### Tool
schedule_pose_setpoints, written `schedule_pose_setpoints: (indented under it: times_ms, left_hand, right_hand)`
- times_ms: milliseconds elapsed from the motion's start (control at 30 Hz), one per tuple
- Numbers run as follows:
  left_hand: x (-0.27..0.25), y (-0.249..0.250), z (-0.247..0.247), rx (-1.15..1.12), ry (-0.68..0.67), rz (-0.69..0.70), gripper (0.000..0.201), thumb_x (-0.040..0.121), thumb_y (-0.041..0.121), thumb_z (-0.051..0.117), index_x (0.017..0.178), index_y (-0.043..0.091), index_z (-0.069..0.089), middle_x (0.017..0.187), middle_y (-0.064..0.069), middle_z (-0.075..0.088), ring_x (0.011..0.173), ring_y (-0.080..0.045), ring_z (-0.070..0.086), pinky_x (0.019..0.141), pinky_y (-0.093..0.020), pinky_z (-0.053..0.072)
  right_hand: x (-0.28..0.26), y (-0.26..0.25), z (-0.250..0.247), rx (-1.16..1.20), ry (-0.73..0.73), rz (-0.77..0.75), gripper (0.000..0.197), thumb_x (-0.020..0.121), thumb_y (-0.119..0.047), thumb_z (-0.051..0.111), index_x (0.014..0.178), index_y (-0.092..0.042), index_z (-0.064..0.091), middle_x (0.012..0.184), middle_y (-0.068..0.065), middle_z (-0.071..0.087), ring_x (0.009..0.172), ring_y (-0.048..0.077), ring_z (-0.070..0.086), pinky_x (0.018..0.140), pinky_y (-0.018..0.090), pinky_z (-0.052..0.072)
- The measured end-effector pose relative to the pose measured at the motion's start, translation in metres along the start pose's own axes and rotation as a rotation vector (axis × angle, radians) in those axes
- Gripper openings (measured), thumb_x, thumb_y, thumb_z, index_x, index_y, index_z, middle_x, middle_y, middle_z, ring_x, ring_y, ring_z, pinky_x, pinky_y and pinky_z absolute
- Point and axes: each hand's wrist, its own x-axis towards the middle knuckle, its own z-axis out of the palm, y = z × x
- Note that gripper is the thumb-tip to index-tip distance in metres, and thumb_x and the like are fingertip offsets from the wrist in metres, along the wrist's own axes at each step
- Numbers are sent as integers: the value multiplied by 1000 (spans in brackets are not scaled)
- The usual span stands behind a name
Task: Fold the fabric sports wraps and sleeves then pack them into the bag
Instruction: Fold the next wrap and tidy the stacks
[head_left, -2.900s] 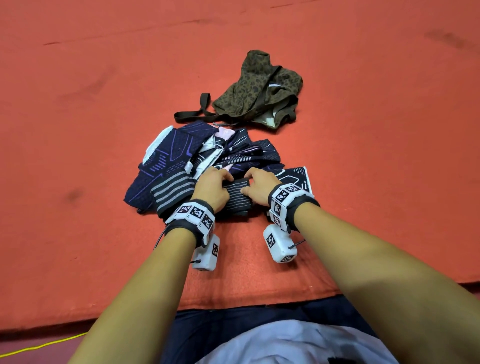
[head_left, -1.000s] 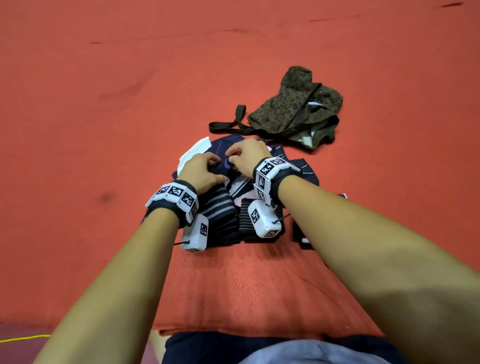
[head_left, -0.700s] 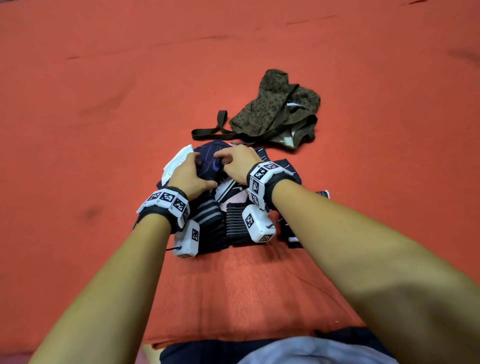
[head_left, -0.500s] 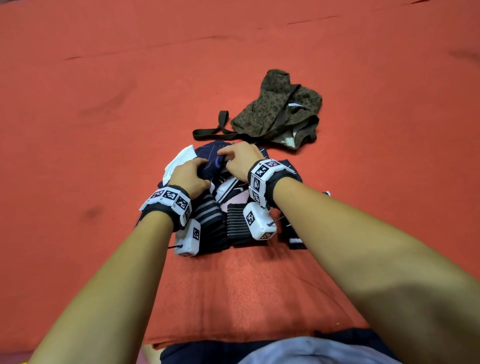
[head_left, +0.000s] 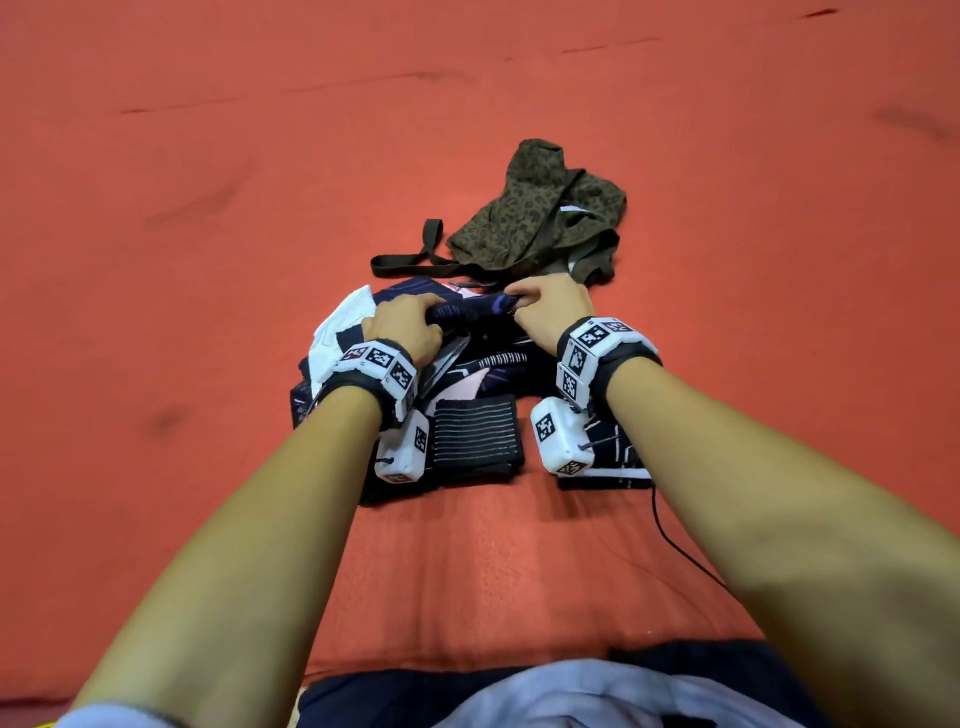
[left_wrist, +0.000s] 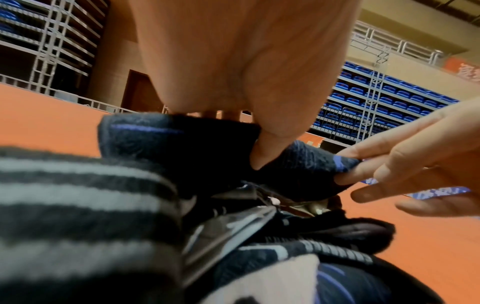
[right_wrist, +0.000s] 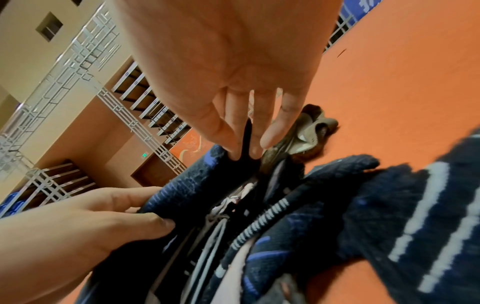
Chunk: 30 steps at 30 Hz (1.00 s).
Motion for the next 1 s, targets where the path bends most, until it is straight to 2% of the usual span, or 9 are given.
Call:
schedule_pose_setpoints:
  times_ms: [167,300,367,500,700,800,867,933,1000]
  left_hand:
    - [-12,24,12,20,-20,63,46,90,20,52,132,39,60,128,-3,66,122,-34,56,103,-45,38]
    - [-25,44,13,33,-92,124,46,93,24,52,133,46,57,137,1,61,131,-33,48,107,-48,32]
    - [-30,57,12,22,-124,171,45,94,25,52,134,46,57,141,3,57,133,-32,46,110,-49,33]
    - [-41,75,19,-32,-202,238,44,92,19,55,131,39,62,129,-3,65,122,-27,56,104,-34,42]
    - [-70,72,49,-20,-405,229,42,84,21,68,123,34,69,120,1,71,114,-19,62,100,-24,44]
    - [-82,67,60,-16,-395,183,58,68,39,65,125,40,65,123,1,68,118,-20,60,103,-33,46]
    - [-85,64,60,-12,-307,129,70,63,44,59,133,38,59,138,1,57,130,-23,51,109,-42,40]
    - [-86,59,58,14,-213,45,64,74,35,61,137,36,54,147,1,44,138,-25,39,114,-50,32]
    - [-83,54,59,28,-147,-15,56,82,22,60,137,31,52,146,-5,41,137,-31,36,111,-55,32]
  right_hand:
    - [-21,26,-18,10,28,81,34,86,-13,57,108,-29,77,115,2,73,108,27,65,87,22,46]
    - [-42,41,-40,104,34,192,28,75,-17,59,88,-31,78,89,6,76,88,32,71,81,39,59]
    - [-51,48,-49,95,46,219,22,69,-18,58,76,-31,75,81,5,76,81,30,72,77,38,60]
    - [-61,59,-60,97,88,281,25,62,-23,51,69,-21,74,68,6,74,73,30,73,72,41,62]
    - [-94,73,-58,-6,-164,428,23,77,-13,55,60,-11,70,64,10,73,57,22,68,65,31,58]
    - [-99,81,-47,-87,-297,438,20,75,-10,55,67,-8,73,68,12,74,66,26,73,72,38,63]
    - [-96,80,-45,-151,-311,407,19,72,-18,57,72,-8,73,74,11,74,73,30,73,71,40,62]
    - [-91,72,-45,-230,-271,349,18,77,-26,61,73,-9,66,73,8,69,67,28,66,60,30,54]
    - [-84,62,-41,-291,-249,261,19,82,-25,64,72,-9,62,70,6,63,65,29,60,52,26,43]
